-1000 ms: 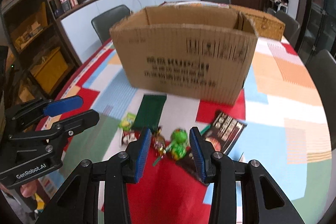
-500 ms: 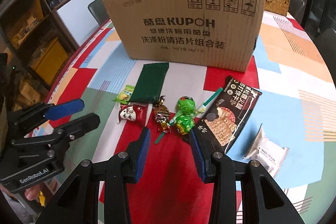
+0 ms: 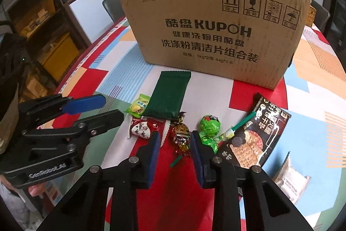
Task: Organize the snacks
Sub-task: 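Grasp the green-yellow candy with left gripper while right grasps gold-wrapped candy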
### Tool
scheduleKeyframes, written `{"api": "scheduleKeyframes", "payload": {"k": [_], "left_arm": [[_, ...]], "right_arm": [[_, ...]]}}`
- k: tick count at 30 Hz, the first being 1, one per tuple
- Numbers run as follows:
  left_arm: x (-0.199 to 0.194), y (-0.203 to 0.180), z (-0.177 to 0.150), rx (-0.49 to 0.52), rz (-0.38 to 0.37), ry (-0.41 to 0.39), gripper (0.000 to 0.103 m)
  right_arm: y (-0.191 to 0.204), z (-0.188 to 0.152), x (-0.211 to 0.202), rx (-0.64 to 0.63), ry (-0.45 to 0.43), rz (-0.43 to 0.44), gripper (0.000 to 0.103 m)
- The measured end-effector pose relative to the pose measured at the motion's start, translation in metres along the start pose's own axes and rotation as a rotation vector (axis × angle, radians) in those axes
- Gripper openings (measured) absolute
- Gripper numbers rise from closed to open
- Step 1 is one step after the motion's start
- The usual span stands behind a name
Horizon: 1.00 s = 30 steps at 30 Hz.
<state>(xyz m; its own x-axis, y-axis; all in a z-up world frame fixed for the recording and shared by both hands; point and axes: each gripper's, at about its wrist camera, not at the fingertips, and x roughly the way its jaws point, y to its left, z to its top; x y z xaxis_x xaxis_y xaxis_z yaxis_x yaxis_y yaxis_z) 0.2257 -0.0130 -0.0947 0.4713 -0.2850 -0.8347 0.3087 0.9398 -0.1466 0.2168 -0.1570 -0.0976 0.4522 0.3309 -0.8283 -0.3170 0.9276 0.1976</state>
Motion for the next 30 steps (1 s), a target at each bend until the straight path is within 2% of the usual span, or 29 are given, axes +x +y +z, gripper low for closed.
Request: {"api": "scheduleKeyframes", "payload": {"k": [6,10,26,30], "left_arm": [[0.018,0.003,0.004,-0.020,-0.006,0.031,0.035],[0.027,0.006,0.007,-0.044,0.000,0.041,0.028],[0.047,0.014,0.015,-0.076,0.014,0.077,0.028],[0.049,0.012,0.017,-0.078,0.006,0.075,0.022]], "right_arm": [[-0.003,0.001,0.012,0.006,0.024,-0.001,0.026],[-0.003,0.003,0.018,0.006,0.033,-0.001,0.025],[-0.004,0.010,0.043,0.019,0.071,0.023,0.023],[-0.003,0.009,0.047,0.032,0.077,0.028,0.022]]}}
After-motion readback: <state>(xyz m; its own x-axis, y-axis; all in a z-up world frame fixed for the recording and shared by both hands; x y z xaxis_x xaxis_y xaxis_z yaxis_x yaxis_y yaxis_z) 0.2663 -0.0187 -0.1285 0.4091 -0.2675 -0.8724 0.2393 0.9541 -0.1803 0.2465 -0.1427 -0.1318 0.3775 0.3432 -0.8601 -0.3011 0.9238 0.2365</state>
